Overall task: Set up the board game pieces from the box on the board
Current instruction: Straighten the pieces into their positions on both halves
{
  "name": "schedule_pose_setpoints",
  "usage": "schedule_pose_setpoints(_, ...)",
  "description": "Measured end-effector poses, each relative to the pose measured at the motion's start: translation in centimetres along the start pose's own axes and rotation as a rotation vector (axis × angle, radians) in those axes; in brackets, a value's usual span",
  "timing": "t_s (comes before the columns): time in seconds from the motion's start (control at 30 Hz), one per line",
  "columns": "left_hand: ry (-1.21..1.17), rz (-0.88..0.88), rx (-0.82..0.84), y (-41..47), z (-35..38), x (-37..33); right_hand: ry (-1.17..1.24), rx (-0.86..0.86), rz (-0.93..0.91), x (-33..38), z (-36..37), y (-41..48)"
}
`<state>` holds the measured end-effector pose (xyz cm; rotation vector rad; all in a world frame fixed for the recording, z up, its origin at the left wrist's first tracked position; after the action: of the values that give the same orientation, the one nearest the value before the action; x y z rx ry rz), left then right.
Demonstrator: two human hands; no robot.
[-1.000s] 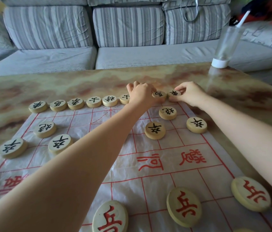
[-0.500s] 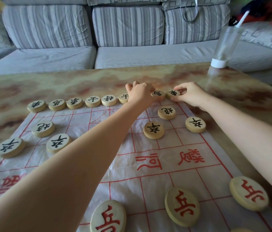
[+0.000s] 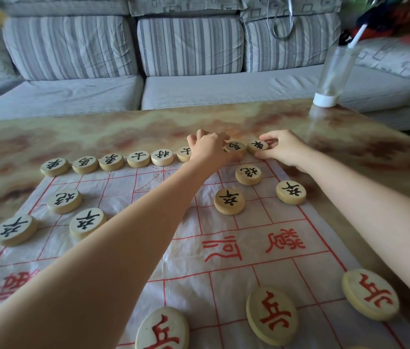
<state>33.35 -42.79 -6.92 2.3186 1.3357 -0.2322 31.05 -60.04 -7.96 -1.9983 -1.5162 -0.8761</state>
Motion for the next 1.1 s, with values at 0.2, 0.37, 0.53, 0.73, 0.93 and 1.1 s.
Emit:
schedule_pose_setpoints(0.2, -0.076, -0.024, -0.043, -0.4, -1.9, 0.9, -0.040, -0.137, -0.053, 0.8, -1.5, -1.0)
schedule_pose_setpoints(0.37, -0.145, -0.055, -0.139, -1.4, -3.9, 2.2, 0.004, -0.163, -0.105, 1.3, -1.5, -2.3)
schedule_pose_setpoints(0.53, -0.162, -0.064, -0.138, -2.3, -5.5, 1.5, 0.032, -0.133, -0.151, 3.4, -1.7, -3.6)
schedule_pose_setpoints(0.73, -0.244, -0.133, -0.169, -3.3, -7.7, 1.9, 0.078, -0.077, -0.160, 5.6, -1.5, -5.2)
schedule_pose_setpoints(0.93, -0.287, -0.158, -0.185, -5.2, -10.2, 2.2, 0.097, -0.011, -0.165, 7.4, -1.2, -7.0)
schedule_pose_setpoints(1.1, -0.291, -0.179, -0.207, -6.4, -11.8, 2.7, 0.045, -0.001, -0.188, 8.5, -1.0, -7.8)
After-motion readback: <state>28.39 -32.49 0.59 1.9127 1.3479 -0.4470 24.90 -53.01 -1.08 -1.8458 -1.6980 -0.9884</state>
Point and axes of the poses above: each hand's wrist, its own y-axis towards the middle knuckle, its own z-axis out of the palm, x = y × z, the point moved 5 cm from there along y, towards the middle knuckle, and after that the axes turned 7 degrees about z, right-handed, at the moved point
